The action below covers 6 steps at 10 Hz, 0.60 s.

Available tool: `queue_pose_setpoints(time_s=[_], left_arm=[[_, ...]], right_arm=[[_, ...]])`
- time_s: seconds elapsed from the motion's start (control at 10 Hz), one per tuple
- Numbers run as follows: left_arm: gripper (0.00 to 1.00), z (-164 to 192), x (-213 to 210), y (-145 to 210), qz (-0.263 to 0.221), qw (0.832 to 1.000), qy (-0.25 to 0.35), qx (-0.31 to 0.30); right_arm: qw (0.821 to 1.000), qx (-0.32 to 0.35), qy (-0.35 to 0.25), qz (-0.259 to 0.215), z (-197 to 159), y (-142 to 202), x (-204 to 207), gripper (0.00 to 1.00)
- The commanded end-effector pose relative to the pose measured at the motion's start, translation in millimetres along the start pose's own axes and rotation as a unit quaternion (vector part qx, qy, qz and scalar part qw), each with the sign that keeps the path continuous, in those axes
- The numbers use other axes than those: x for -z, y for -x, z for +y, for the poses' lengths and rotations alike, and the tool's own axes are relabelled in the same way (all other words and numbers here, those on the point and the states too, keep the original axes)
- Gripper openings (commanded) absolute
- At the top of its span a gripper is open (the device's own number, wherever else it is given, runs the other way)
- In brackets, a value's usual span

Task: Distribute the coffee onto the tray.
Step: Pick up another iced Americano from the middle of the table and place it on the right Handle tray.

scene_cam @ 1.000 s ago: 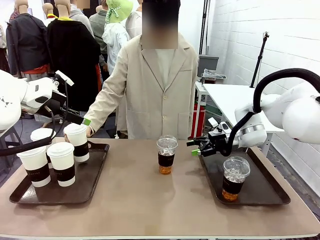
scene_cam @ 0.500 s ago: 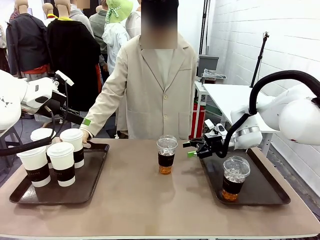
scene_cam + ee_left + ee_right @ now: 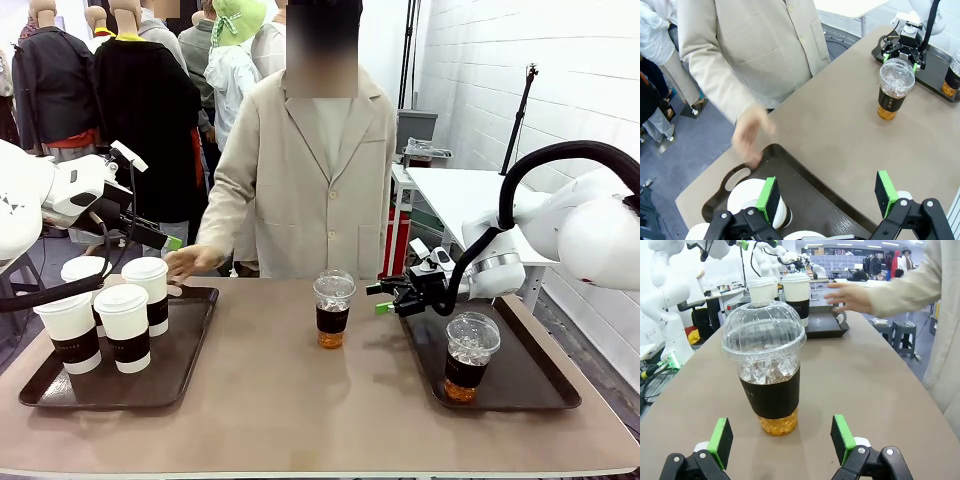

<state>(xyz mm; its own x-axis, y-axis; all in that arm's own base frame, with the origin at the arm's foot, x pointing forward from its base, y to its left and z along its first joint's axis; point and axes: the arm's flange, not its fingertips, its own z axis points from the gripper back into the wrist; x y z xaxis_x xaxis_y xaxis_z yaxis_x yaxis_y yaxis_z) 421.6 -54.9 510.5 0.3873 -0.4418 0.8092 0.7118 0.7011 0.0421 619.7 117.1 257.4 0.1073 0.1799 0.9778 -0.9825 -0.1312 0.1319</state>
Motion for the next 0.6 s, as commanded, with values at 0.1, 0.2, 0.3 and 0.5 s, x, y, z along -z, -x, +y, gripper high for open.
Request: queue_pose_setpoints(time_s=[0.1,0.2,0.3,0.5], left_arm=[[1.0,0.5,0.5,1.5,0.0,1.0,0.002,-0.002],[1.0,0.5,0.5,1.5,0.0,1.0,0.002,-0.002],[1.0,0.5,0.5,1.5,0.0,1.0,0.002,-0.002],[1.0,0.5,0.5,1.5,0.0,1.0,0.002,-0.002]], right_arm=[[0.999,-0.013,0.032,0.007,0.7,6.4,13.5,1.0],[0.999,-0.022,0.04,0.006,3.5,9.2,19.2,1.0],[0.999,-0.026,0.042,-0.001,4.4,11.0,24.5,1.0],[0.999,-0.032,0.035,-0.009,4.7,12.5,33.5,1.0]])
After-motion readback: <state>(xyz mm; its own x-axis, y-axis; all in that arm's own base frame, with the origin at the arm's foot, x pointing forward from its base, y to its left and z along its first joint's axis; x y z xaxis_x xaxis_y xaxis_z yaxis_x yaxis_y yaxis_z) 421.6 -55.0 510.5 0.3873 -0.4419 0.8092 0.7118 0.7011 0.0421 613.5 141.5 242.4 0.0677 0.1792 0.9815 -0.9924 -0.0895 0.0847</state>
